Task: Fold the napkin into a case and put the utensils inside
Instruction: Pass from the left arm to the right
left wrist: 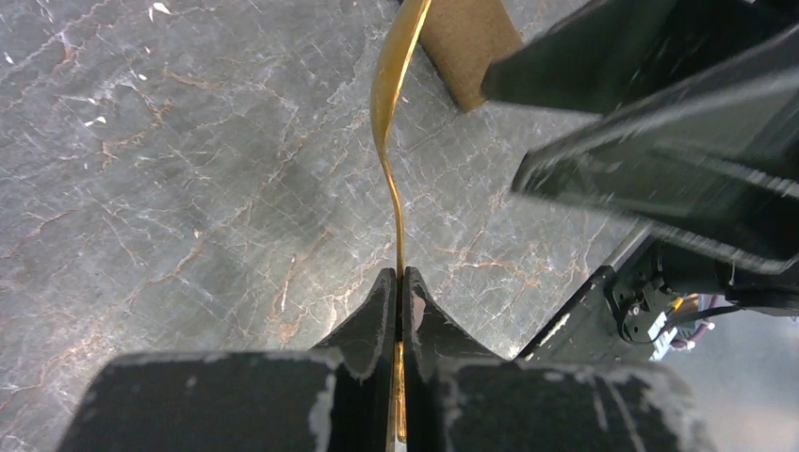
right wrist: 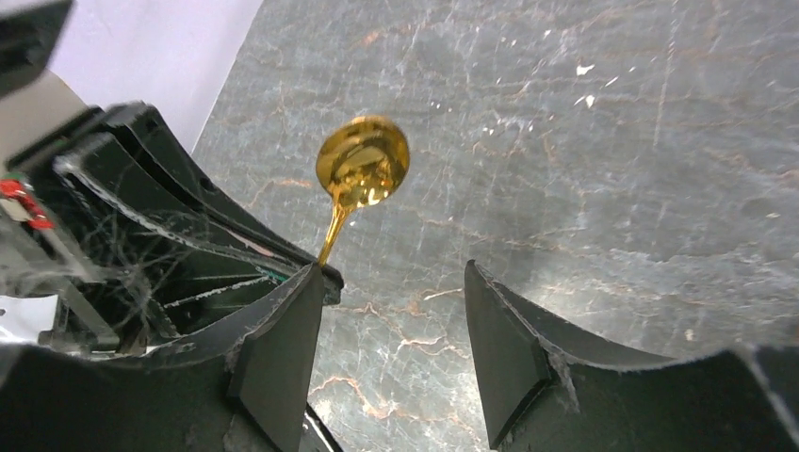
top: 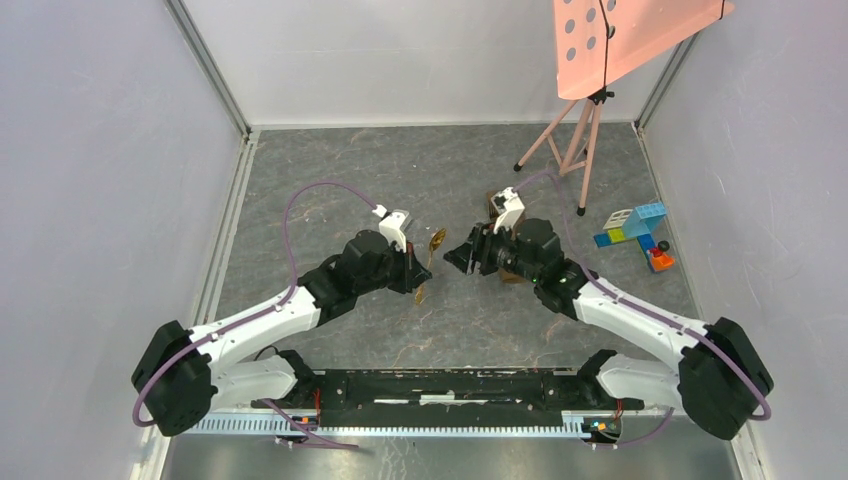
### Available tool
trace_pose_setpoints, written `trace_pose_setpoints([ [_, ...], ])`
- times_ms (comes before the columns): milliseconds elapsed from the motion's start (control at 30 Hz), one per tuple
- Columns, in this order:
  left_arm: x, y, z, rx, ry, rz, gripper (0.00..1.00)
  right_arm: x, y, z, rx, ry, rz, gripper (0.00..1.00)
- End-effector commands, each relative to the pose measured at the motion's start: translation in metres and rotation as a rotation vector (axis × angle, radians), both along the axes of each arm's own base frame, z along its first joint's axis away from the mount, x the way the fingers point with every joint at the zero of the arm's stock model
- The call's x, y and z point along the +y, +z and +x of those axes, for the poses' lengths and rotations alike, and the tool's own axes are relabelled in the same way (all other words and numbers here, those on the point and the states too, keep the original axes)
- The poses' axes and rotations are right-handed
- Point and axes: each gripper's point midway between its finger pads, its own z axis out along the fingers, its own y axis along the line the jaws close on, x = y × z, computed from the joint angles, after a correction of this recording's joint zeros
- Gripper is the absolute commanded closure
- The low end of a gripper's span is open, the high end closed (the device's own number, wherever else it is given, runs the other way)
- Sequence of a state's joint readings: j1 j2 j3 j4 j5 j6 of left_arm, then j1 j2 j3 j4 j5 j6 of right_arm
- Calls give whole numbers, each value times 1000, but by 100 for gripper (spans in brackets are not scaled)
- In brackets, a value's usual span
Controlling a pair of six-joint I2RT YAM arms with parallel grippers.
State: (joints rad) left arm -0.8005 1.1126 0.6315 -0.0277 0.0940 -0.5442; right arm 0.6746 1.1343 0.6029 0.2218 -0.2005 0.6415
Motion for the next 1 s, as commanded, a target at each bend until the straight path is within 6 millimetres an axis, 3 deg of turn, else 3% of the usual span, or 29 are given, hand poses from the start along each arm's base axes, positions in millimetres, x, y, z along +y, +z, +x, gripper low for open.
trace_pose_setpoints([
  [0,-2,18,14,-90,16,24,98,21,13,6,-1,-31,28,37],
  [567,-10,14,10,-86,6,20,98,54,11,6,22,-24,96,50],
  [867,-13,11,9,-78,8,25,98,54,2,9,36,-39,79,68],
  [967,-17,15,12,-90,7,7,98,55,-1,9,44,-38,79,71],
])
